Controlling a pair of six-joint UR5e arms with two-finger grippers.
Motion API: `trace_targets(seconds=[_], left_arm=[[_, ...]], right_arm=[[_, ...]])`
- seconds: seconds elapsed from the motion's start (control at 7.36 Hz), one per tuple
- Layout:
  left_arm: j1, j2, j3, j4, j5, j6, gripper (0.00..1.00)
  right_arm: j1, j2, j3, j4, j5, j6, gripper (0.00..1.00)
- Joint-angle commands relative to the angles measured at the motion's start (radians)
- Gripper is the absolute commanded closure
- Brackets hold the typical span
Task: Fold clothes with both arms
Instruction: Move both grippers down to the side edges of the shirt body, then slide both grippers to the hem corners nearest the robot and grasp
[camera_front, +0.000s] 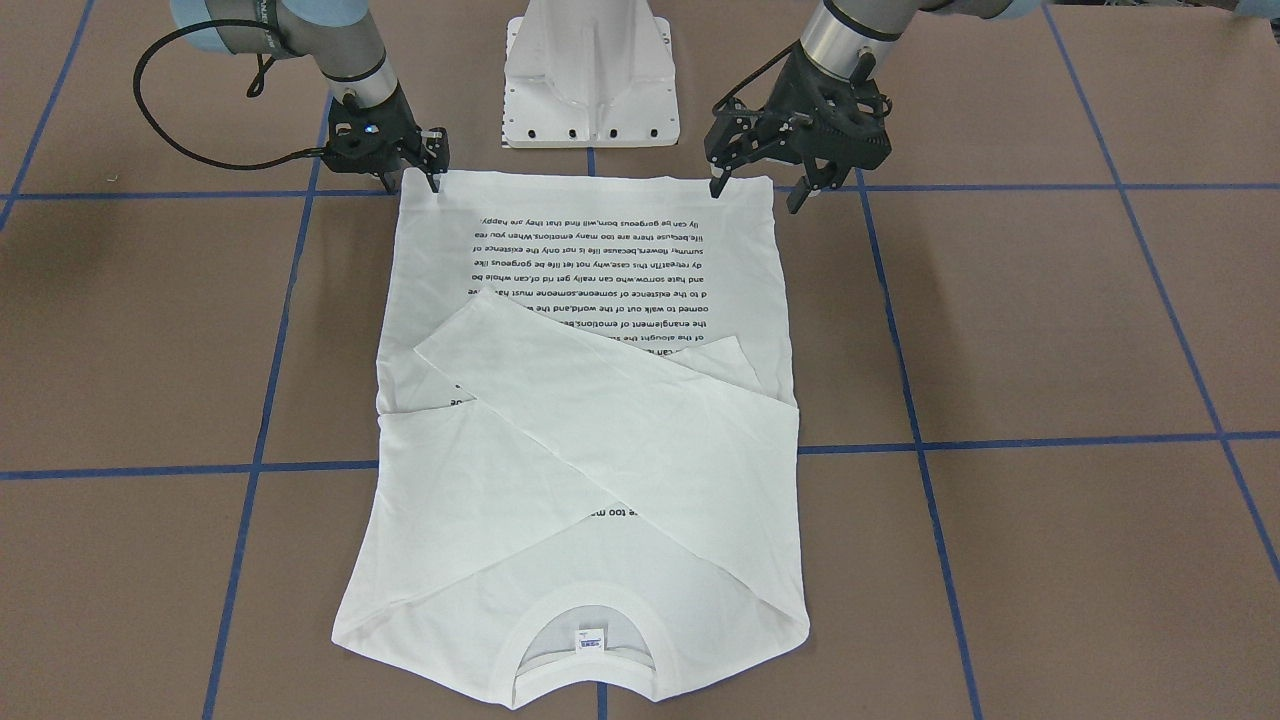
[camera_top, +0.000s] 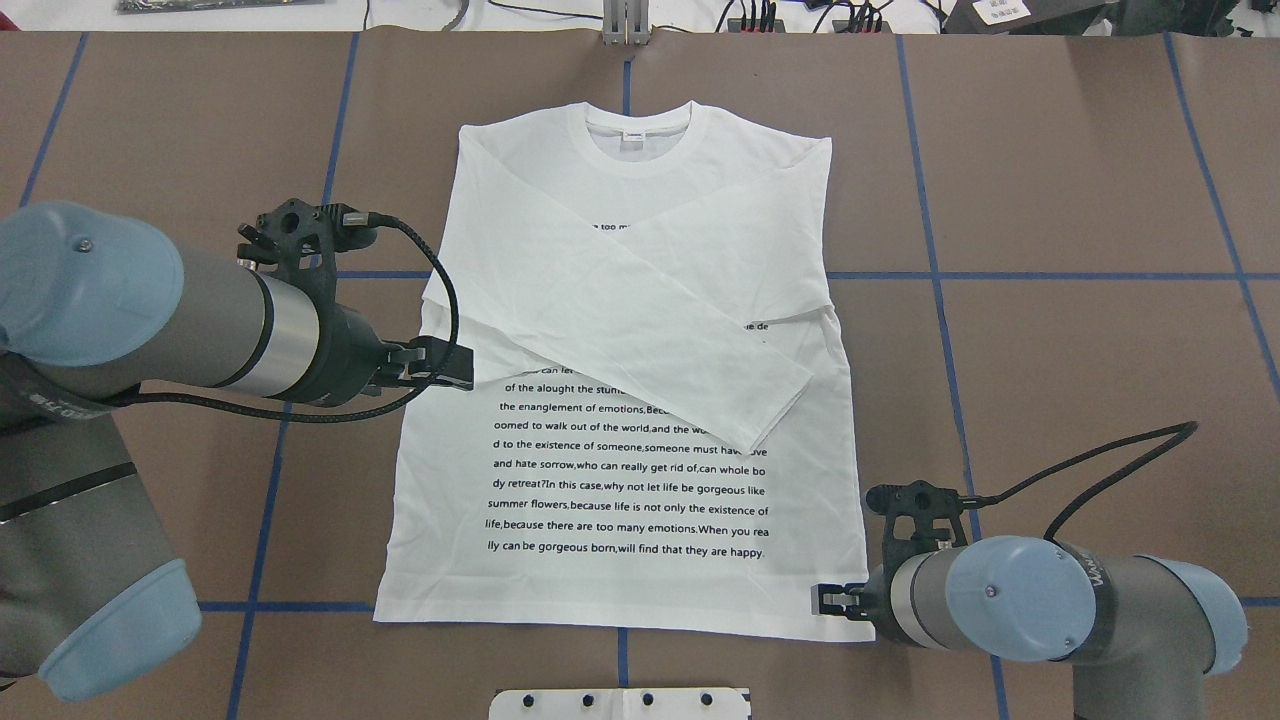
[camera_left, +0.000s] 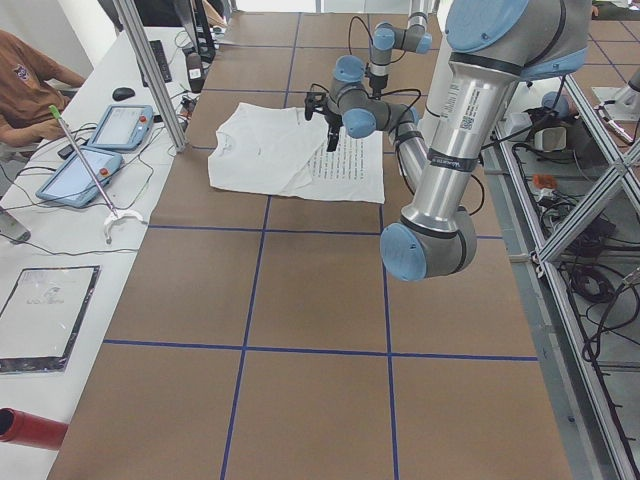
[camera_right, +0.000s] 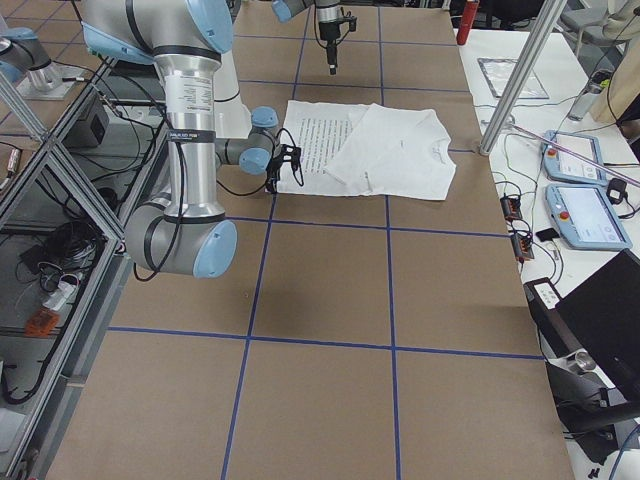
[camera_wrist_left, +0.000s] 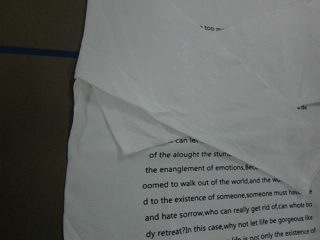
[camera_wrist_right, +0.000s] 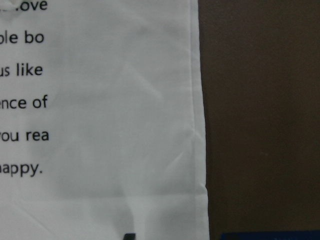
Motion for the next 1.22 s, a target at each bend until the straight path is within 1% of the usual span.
trace_targets(seconds=[0.0, 0.95, 1.09], left_arm=[[0.0, 0.001, 0.002, 0.0, 0.0, 0.0, 0.01], [0.002, 0.003, -0.001, 0.0, 0.0, 0.0, 0.01], [0.002, 0.003, -0.001, 0.0, 0.0, 0.0, 0.01]], right_arm=[[0.0, -0.008, 0.006, -0.002, 0.003, 0.013, 0.37], [-0.004, -0.014, 0.006, -0.002, 0.018, 0.024, 0.38], [-0.004, -0.012, 0.006, -0.002, 0.023, 0.024, 0.43]])
